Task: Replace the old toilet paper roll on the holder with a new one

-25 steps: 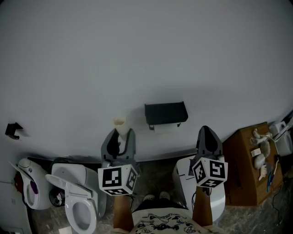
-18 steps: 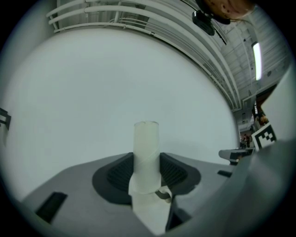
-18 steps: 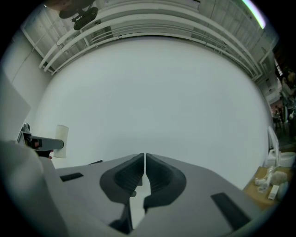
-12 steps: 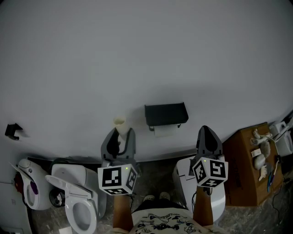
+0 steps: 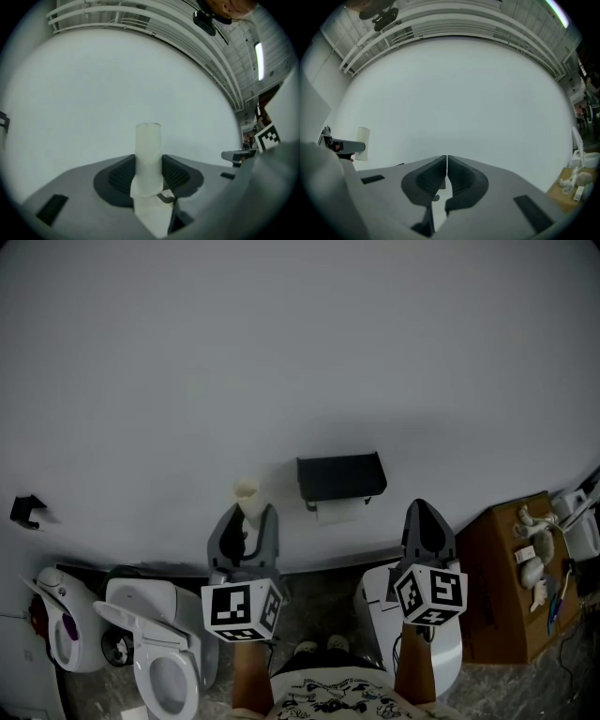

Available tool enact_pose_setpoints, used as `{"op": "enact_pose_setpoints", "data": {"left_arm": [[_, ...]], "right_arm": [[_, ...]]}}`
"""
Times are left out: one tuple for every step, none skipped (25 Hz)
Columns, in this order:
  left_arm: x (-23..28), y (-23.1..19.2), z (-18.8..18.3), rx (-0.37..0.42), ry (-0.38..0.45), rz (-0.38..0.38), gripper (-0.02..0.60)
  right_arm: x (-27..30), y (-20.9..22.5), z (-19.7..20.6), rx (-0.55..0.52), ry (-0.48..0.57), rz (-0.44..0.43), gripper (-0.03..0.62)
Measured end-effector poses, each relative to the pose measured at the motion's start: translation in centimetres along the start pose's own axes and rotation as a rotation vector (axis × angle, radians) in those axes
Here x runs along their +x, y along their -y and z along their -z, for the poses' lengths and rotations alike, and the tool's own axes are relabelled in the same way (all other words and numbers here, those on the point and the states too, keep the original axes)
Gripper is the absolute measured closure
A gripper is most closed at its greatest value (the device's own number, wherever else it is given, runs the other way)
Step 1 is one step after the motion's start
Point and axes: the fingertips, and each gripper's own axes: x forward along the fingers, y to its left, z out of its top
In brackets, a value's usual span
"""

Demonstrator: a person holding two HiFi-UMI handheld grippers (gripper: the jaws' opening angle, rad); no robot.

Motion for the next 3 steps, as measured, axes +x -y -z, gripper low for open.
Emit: {"op": "enact_pose_setpoints", "data": {"left_arm": [[-0.03, 0.0, 0.0, 0.0, 0.0, 0.0, 0.4], [-0.07, 0.0, 0.0, 0.0, 0.0, 0.0, 0.4], [-0.11, 0.01, 0.0, 0.0, 0.0, 0.0, 0.4]], "right_arm": [[-0.05, 0.0, -0.01, 0.001, 0.001, 0.0, 0.569], [-0.1, 0.01, -0.02, 0.001, 0.001, 0.001, 0.569], [-0.15, 0.01, -0.04, 0.001, 0.002, 0.002, 0.569]]}}
